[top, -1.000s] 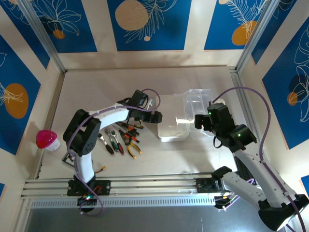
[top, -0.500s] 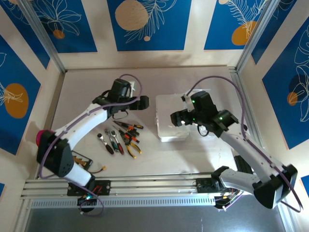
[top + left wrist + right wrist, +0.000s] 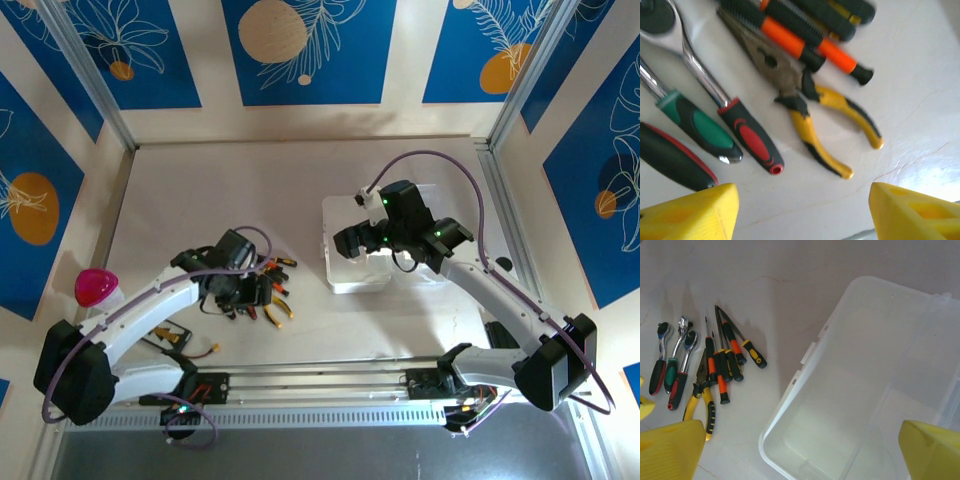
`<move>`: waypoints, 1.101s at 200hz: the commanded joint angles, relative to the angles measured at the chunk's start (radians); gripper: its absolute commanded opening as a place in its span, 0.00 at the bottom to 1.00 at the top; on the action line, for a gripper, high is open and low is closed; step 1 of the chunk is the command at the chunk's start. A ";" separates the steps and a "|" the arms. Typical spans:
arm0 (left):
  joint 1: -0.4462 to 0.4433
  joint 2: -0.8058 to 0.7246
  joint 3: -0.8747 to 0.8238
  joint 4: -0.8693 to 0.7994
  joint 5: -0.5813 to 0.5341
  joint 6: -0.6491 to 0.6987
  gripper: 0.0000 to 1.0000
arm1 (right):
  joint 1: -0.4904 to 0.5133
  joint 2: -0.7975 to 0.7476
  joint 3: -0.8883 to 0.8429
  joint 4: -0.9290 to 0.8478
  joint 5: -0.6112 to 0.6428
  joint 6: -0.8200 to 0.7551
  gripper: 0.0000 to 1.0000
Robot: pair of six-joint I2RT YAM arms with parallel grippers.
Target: Pack the tool kit
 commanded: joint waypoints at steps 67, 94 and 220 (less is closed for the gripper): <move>-0.097 0.190 0.045 0.106 0.011 -0.061 0.53 | 0.018 -0.020 -0.041 0.030 -0.029 0.027 0.99; -0.097 0.217 0.034 0.096 -0.048 -0.050 0.48 | 0.015 -0.045 -0.065 0.032 -0.019 0.019 0.99; -0.097 0.431 0.045 0.184 -0.088 -0.028 0.25 | -0.040 -0.078 -0.109 0.053 -0.066 0.020 0.99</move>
